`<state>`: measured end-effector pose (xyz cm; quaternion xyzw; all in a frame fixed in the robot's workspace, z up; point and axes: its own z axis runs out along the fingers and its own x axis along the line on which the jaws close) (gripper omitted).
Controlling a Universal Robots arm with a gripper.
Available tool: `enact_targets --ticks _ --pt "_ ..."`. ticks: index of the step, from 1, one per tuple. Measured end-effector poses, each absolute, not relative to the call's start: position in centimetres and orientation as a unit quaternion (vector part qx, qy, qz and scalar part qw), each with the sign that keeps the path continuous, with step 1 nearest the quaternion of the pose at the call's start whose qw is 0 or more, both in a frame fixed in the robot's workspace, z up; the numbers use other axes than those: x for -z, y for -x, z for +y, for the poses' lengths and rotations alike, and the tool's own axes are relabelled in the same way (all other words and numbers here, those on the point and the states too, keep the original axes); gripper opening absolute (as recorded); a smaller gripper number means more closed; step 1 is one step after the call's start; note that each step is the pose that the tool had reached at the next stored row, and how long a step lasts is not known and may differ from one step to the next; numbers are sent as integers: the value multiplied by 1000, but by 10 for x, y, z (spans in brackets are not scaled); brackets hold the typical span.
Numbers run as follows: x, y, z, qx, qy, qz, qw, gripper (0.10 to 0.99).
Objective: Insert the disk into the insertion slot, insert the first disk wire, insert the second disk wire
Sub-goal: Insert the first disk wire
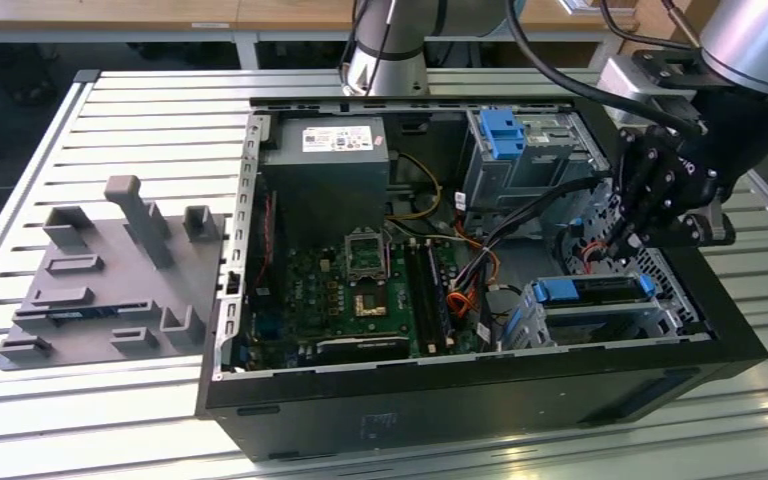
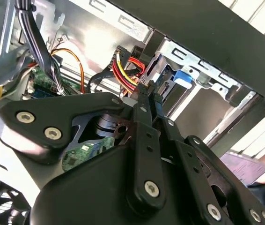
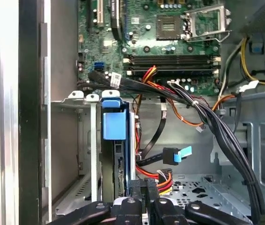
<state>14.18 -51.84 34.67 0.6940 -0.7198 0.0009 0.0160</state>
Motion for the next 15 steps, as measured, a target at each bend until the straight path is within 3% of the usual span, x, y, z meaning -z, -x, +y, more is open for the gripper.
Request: enact_targets --ticks 15 --pt "-345 -128 -525 -16 -703 -711 0 165"
